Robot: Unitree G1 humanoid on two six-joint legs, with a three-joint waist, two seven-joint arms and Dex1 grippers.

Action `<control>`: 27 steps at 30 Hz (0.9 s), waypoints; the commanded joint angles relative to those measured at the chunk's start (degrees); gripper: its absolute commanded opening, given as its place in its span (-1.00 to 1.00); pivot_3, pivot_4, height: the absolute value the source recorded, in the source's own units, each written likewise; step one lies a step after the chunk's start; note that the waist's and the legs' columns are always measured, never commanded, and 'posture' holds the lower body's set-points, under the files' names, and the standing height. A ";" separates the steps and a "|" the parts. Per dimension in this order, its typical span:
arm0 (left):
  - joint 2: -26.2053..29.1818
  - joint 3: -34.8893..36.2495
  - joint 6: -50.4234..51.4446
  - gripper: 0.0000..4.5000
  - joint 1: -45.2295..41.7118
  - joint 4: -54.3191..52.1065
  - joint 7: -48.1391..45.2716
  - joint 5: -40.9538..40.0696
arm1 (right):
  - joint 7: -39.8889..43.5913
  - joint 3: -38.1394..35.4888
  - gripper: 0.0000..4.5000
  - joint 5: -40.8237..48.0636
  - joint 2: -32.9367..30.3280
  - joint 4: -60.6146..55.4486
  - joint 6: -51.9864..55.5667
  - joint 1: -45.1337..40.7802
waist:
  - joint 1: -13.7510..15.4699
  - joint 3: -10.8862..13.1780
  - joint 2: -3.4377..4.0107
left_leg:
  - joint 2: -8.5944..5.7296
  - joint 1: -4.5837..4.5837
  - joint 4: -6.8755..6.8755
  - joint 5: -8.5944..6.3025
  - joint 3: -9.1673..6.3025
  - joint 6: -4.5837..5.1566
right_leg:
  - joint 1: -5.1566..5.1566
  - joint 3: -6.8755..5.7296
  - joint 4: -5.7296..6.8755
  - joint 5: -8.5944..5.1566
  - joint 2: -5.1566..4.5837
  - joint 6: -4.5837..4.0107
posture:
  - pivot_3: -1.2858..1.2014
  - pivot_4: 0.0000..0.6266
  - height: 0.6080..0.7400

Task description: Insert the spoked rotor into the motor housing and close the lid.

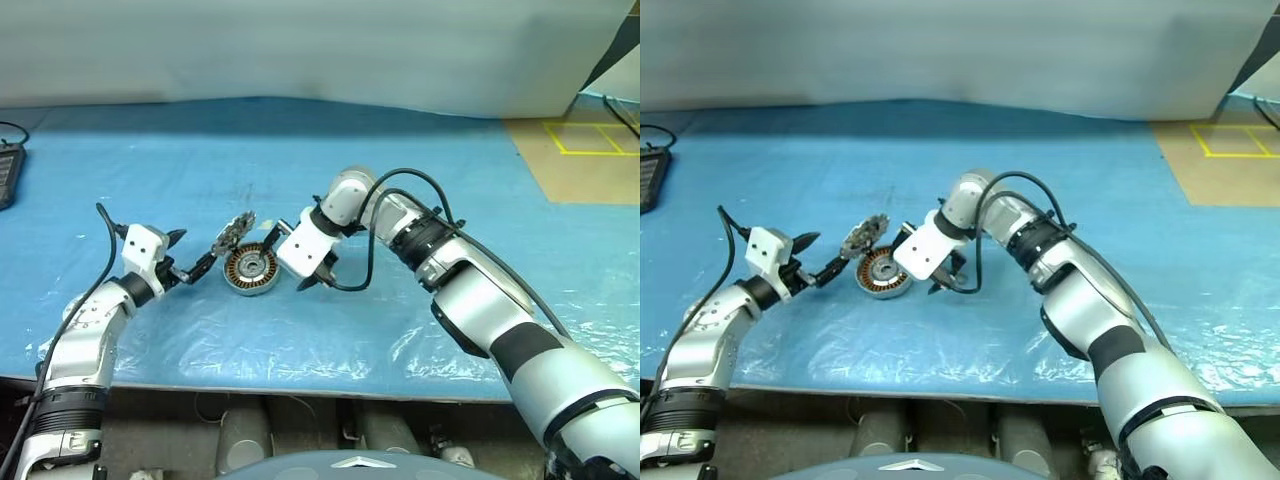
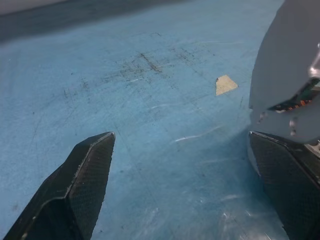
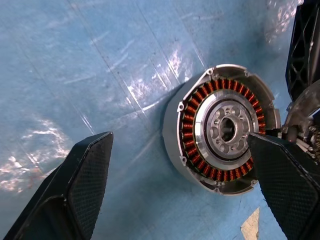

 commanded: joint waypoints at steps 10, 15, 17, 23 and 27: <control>-0.34 0.53 0.02 1.00 1.44 -3.89 1.10 -0.33 | -8.58 0.53 0.98 -8.36 6.59 12.85 -5.10 -5.15 | 0.02 0.01 0.02 | 0.05 -0.02 0.00 -0.01 0.00 0.00 | -0.01 -0.01 0.00 0.00 0.01 -0.01 | 0.03 -0.52 1.00; -0.41 0.62 0.07 1.00 2.04 -4.33 1.53 -0.37 | -8.52 0.95 0.98 -10.02 7.39 14.54 -6.59 -4.63 | 0.02 0.01 0.02 | 0.05 -0.02 0.00 -0.01 0.00 -0.01 | -0.01 -0.01 -0.01 0.00 0.00 -0.01 | 0.03 -0.52 1.00; -0.46 0.64 0.05 1.00 2.30 -4.48 1.62 -0.37 | -8.65 1.37 0.98 -11.00 7.75 15.36 -6.64 -4.20 | 0.01 0.01 0.02 | 0.06 -0.03 0.00 -0.01 0.01 -0.01 | -0.01 -0.01 -0.01 0.00 0.01 -0.01 | 0.03 -0.52 1.00; -0.72 0.47 0.04 1.00 2.43 -4.81 1.99 -0.30 | -13.48 2.61 0.71 -15.28 9.05 19.15 -4.78 -4.16 | 0.01 0.01 0.03 | 0.07 0.05 0.00 -0.01 0.02 -0.02 | 0.01 0.00 0.04 -0.01 0.01 -0.02 | 0.03 -0.52 1.00; -0.89 0.50 -0.04 1.00 2.72 -4.88 2.12 -0.25 | -15.18 2.66 0.14 -16.27 8.59 19.96 -4.83 -4.30 | 0.05 0.02 0.04 | 0.07 0.11 0.01 -0.02 0.03 -0.02 | 0.03 0.01 0.09 0.00 0.00 -0.04 | 0.03 -0.52 1.00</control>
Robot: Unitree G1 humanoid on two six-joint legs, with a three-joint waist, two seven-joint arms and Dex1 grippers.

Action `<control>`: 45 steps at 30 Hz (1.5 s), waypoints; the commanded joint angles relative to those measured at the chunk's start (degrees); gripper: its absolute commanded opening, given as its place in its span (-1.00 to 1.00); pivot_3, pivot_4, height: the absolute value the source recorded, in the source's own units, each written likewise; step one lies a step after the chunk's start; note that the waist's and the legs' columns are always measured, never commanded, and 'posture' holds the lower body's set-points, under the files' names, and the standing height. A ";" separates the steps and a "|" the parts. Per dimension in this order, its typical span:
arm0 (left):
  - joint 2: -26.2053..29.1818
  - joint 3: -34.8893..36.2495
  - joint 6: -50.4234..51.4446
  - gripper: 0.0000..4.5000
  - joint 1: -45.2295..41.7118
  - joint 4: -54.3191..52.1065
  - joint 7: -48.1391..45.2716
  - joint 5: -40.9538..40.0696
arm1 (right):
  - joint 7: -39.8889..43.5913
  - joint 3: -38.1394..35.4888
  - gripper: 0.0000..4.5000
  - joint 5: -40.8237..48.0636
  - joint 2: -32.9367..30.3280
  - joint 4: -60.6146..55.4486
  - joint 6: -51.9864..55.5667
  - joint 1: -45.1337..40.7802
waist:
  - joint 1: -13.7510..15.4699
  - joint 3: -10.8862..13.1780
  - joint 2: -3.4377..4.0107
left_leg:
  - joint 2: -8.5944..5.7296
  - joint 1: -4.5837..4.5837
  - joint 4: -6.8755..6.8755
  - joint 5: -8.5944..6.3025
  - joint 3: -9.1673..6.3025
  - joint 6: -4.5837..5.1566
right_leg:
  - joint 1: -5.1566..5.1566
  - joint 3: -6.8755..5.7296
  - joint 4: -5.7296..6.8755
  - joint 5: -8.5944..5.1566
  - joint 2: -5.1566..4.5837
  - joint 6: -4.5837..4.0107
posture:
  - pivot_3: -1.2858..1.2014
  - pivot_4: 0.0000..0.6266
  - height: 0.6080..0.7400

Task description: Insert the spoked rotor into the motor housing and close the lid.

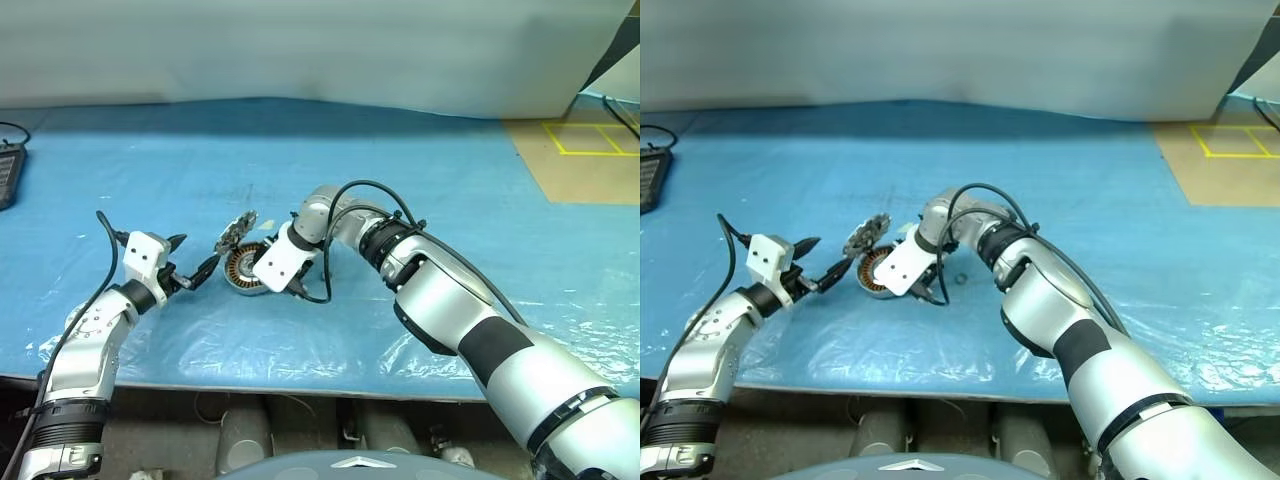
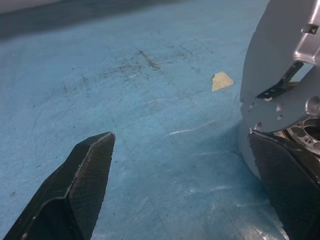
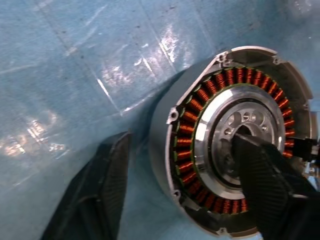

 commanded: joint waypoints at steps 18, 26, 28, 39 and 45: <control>0.10 0.51 -0.89 1.00 0.46 -1.29 0.69 0.23 | 22.84 -8.55 -0.08 14.15 -11.01 -38.45 39.40 17.56 | 0.36 -0.02 -0.03 | 0.01 0.00 -0.01 0.03 -0.03 0.06 | 0.10 -0.04 -0.13 0.00 0.01 0.00 | 0.03 -0.52 1.00; 0.09 0.46 -0.59 1.00 1.60 -1.95 0.53 0.30 | 11.85 -11.61 -0.08 14.42 -10.22 -53.78 60.70 24.12 | 0.20 -0.02 -0.03 | 0.00 0.09 -0.04 0.00 -0.02 0.00 | 0.12 0.00 -0.13 0.00 0.02 0.01 | 0.03 -0.52 1.00; 0.20 0.40 -0.37 1.00 2.15 -2.23 0.37 0.30 | 9.07 -12.45 -0.08 14.67 -9.50 -56.38 65.57 24.96 | 0.15 -0.02 -0.03 | -0.02 0.10 -0.10 0.00 -0.02 -0.01 | 0.11 0.01 -0.15 0.00 0.03 0.01 | 0.03 -0.52 1.00; 1.24 0.40 0.95 1.00 2.43 -3.17 -0.32 0.41 | -2.09 -11.80 -0.08 17.91 -6.27 -67.52 83.30 29.39 | 0.34 -0.01 -0.03 | -0.11 0.07 -0.33 0.14 -0.06 -0.25 | 0.09 0.01 -0.35 0.00 0.02 0.03 | 0.03 -0.52 1.00; 1.43 0.91 1.44 1.00 4.37 -4.93 -0.22 0.29 | -4.07 -10.13 -0.08 20.90 -6.14 -72.58 87.74 30.75 | 0.12 -0.01 -0.03 | -0.18 0.12 -0.48 0.14 -0.19 -0.28 | 0.08 0.01 -0.44 0.00 0.02 0.05 | 0.03 -0.52 1.00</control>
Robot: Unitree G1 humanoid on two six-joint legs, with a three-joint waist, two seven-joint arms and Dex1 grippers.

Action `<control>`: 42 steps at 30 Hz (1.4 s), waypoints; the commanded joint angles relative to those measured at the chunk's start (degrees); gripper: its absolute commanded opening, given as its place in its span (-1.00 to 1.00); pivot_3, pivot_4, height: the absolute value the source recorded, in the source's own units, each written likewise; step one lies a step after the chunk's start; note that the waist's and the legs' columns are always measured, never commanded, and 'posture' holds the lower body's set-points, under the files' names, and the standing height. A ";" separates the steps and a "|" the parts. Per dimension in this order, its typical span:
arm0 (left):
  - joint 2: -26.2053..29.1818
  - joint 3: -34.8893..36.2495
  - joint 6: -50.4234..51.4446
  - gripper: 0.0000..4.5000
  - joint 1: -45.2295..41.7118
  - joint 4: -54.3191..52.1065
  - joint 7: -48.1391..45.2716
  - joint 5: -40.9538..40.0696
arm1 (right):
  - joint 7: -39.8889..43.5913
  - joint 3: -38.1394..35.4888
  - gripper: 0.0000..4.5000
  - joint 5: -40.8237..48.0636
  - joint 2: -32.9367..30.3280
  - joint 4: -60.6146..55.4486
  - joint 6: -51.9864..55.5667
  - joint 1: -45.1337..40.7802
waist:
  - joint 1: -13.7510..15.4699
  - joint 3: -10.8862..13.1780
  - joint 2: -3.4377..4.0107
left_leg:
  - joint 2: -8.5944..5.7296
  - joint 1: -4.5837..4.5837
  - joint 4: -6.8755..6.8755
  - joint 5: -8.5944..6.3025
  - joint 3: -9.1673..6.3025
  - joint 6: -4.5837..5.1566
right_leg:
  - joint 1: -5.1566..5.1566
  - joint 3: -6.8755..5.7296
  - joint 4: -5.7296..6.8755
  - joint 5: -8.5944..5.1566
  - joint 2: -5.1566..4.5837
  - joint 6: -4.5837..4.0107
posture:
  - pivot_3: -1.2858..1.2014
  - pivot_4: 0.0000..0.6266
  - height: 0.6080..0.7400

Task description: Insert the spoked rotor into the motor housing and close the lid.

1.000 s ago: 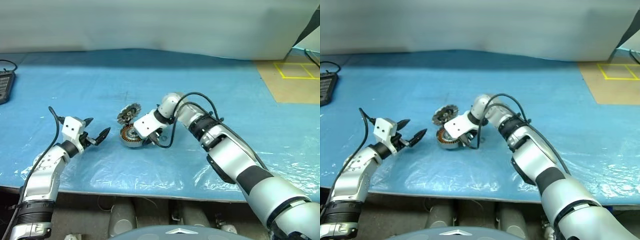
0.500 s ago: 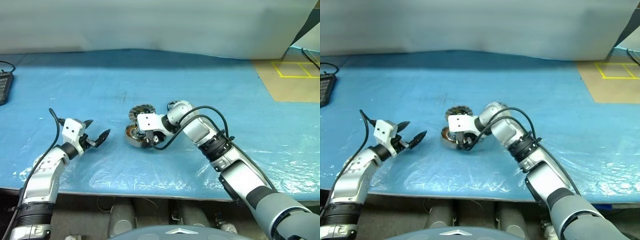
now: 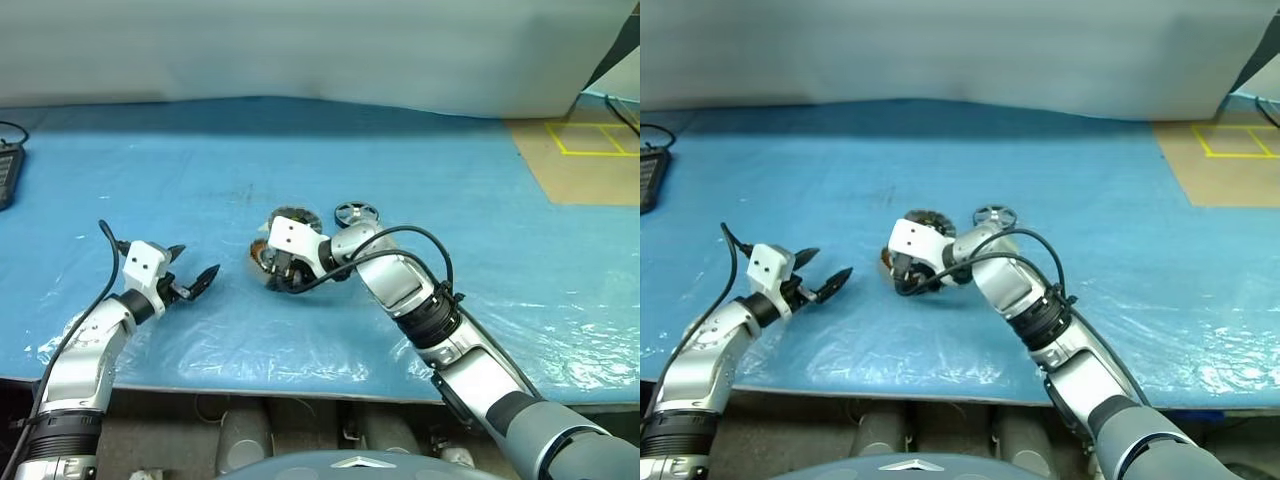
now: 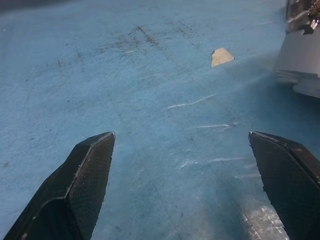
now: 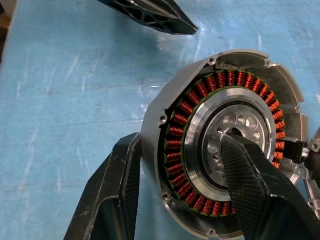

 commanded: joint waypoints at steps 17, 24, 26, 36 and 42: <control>1.46 2.58 0.79 1.00 2.16 -4.23 1.05 -0.53 | -2.44 -0.67 0.79 10.56 -0.14 -3.97 2.71 -4.35 | 0.13 0.00 0.00 | -0.01 0.04 0.02 0.00 0.01 -0.01 | 0.01 0.03 0.03 0.00 -0.01 0.01 | 0.03 -0.52 1.00; 1.14 1.29 0.31 1.00 -0.83 -1.81 0.11 -0.06 | -1.06 -6.92 0.79 19.17 -3.58 -8.95 9.81 -8.11 | 0.33 0.00 -0.01 | -0.02 0.06 0.08 0.01 0.01 -0.01 | 0.06 0.05 0.09 0.01 -0.01 0.02 | 0.03 -0.52 1.00; 1.26 0.85 0.20 1.00 -1.94 -1.03 -0.58 0.00 | -0.63 -7.66 0.79 20.95 -5.90 -10.29 10.65 -7.62 | 0.44 0.00 -0.01 | -0.04 0.04 0.08 0.01 0.01 -0.02 | 0.06 0.05 0.08 0.01 -0.01 0.03 | 0.03 -0.52 1.00; 2.20 0.19 0.23 1.00 -4.03 1.00 -6.00 -1.30 | 4.45 -15.61 0.79 27.61 -16.25 -4.83 -11.97 2.93 | 0.54 -0.02 -0.03 | -0.07 0.04 0.17 0.01 0.07 -0.02 | 0.08 0.05 0.10 0.02 -0.01 0.04 | 0.03 -0.52 1.00; 4.24 2.37 -0.86 1.00 -2.04 1.38 -8.36 -1.75 | 3.23 -18.42 0.79 25.20 -13.62 13.44 -29.95 6.23 | 0.11 -0.01 -0.02 | -0.07 0.04 0.31 0.01 0.14 0.01 | 0.07 0.05 0.24 0.01 0.00 0.00 | 0.03 -0.52 1.00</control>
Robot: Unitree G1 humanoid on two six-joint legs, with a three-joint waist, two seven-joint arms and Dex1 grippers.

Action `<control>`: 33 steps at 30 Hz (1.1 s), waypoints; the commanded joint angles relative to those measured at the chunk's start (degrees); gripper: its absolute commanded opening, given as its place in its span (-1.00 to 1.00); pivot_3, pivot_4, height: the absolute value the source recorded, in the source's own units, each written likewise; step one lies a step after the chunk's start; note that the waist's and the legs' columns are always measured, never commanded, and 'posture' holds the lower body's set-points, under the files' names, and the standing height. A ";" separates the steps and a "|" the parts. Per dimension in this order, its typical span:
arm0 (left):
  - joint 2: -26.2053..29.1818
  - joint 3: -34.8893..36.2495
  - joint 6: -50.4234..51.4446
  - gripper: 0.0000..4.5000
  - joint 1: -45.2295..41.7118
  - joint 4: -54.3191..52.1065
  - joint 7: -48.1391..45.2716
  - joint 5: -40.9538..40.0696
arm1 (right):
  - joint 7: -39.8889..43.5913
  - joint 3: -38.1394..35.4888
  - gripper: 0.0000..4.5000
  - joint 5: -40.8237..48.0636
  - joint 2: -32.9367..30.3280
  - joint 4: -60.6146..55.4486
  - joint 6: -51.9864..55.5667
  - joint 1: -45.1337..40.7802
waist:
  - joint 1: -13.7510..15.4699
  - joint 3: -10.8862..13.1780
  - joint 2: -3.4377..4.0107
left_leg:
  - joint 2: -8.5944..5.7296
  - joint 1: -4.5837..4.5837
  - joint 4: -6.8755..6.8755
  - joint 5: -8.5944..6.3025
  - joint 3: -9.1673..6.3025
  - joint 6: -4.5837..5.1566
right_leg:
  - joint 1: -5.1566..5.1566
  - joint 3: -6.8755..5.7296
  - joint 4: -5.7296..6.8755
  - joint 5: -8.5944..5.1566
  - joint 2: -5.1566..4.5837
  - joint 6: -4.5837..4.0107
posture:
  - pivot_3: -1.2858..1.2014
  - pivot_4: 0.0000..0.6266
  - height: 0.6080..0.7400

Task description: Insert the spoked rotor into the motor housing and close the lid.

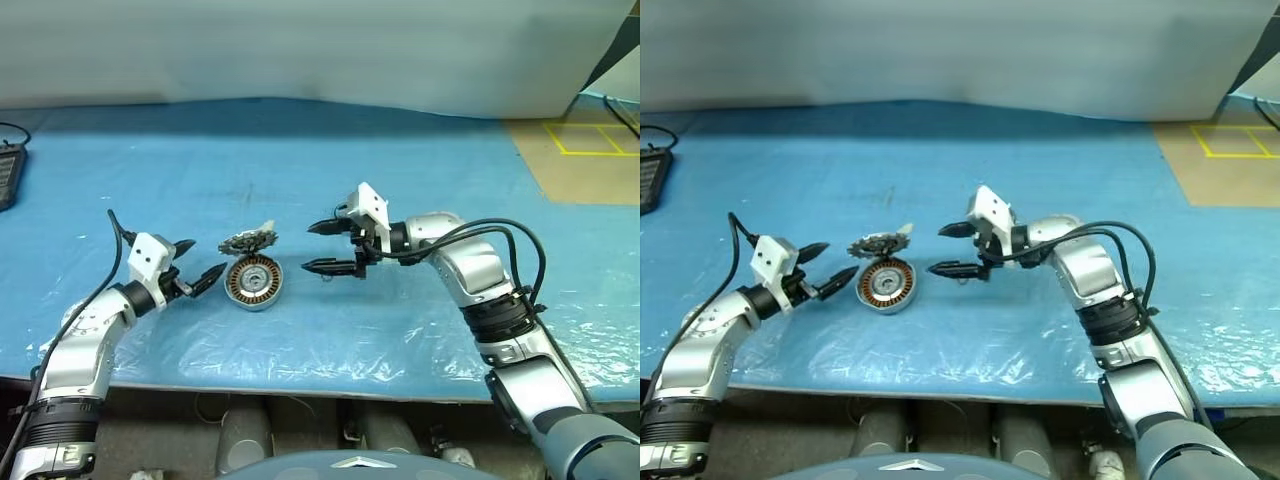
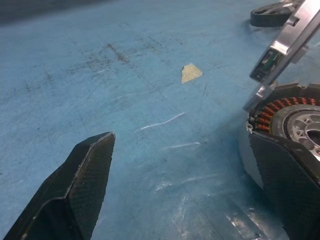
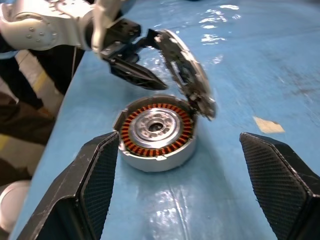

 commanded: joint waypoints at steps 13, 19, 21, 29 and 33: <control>2.57 4.41 4.52 1.00 12.37 -12.67 -8.78 -11.57 | 2.45 -0.75 0.79 -2.20 2.15 10.07 -17.68 4.01 | 0.39 0.01 0.00 | 0.05 -0.07 -0.03 -0.13 0.01 0.24 | 0.00 -0.04 -0.08 -0.01 -0.01 -0.02 | 0.03 -0.52 1.00; 1.49 2.51 1.04 1.00 14.04 -13.22 -10.34 -9.99 | 3.13 -0.26 0.79 -5.06 1.31 15.52 -23.55 4.30 | 0.36 0.01 0.00 | 0.06 -0.01 -0.03 -0.14 0.01 0.25 | 0.03 -0.04 -0.08 -0.01 -0.01 -0.01 | 0.03 -0.52 1.00; 1.26 2.08 0.24 1.00 13.72 -12.89 -11.02 -10.21 | 3.34 0.41 0.79 -6.66 0.87 17.91 -26.25 4.53 | 0.34 0.01 0.00 | 0.05 -0.01 -0.03 -0.14 0.01 0.25 | 0.04 -0.04 -0.08 -0.01 -0.01 -0.01 | 0.03 -0.52 1.00; -0.19 0.59 -1.65 1.00 12.25 -12.73 -10.62 -9.40 | 0.21 1.95 0.79 -11.88 1.73 26.80 -34.68 4.19 | 0.23 0.00 0.00 | 0.05 -0.04 -0.05 -0.13 0.02 0.26 | 0.03 -0.04 -0.14 -0.01 0.00 -0.01 | 0.03 -0.52 1.00; -1.45 -0.05 -2.42 1.00 11.62 -14.31 -8.86 -9.15 | -2.16 2.38 0.53 -14.47 2.42 31.32 -38.71 3.52 | 0.10 0.00 0.00 | 0.06 0.16 -0.03 -0.14 0.03 0.26 | 0.19 -0.03 -0.10 -0.01 -0.01 -0.01 | 0.03 -0.52 1.00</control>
